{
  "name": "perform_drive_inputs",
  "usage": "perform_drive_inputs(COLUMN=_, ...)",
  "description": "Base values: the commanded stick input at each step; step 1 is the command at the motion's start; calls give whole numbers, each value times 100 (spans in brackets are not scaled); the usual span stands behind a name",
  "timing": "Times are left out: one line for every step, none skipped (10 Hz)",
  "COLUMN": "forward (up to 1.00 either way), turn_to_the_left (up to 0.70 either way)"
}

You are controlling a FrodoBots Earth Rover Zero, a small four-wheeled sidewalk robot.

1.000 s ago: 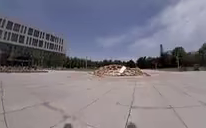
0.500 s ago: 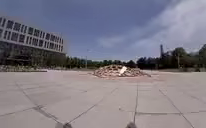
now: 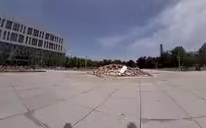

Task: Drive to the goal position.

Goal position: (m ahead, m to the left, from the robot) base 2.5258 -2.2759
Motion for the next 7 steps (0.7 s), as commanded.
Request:
perform_drive_inputs(forward=45, turn_to_the_left=0)
perform_drive_inputs(forward=45, turn_to_the_left=0)
perform_drive_inputs(forward=45, turn_to_the_left=0)
perform_drive_inputs(forward=45, turn_to_the_left=0)
perform_drive_inputs(forward=45, turn_to_the_left=0)
perform_drive_inputs(forward=45, turn_to_the_left=0)
perform_drive_inputs(forward=45, turn_to_the_left=0)
